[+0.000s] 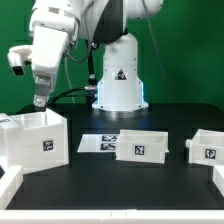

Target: Assemble drawer

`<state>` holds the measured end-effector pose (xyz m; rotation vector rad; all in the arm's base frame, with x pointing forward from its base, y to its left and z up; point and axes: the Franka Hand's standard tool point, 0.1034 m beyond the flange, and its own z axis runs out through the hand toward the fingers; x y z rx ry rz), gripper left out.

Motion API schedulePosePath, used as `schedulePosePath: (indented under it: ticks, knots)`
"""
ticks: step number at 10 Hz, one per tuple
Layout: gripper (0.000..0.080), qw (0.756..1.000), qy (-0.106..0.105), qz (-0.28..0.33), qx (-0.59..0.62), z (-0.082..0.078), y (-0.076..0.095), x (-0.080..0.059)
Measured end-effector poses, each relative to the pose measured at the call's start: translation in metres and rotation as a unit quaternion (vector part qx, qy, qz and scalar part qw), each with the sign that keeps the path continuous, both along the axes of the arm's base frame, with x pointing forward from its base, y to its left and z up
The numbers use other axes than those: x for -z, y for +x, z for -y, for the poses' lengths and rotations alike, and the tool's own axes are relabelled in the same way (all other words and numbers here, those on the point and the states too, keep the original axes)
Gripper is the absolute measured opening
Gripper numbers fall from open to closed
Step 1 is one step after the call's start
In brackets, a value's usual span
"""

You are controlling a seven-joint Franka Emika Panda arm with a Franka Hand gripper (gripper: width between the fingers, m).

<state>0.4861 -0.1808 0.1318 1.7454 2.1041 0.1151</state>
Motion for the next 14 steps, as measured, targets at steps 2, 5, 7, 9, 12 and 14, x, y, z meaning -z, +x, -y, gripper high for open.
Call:
schedulePosePath:
  ticks: [2,5,7,9,12,14]
  knots:
    - [0.0649,1.000,0.003,-0.014,0.009,0.014,-0.005,-0.001]
    - [0.0649,1.000,-0.006,-0.008,-0.024,0.004,0.000,0.001]
    - [0.0649,0.996,-0.010,0.037,-0.080,-0.022,0.015,0.001]
    - [0.0649,0.992,0.001,0.069,-0.102,-0.034,0.010,0.016]
    - [0.0649,0.994,0.004,0.063,-0.091,-0.033,0.009,0.016]
    - [0.0649,0.996,0.016,0.086,-0.037,-0.062,0.017,0.011]
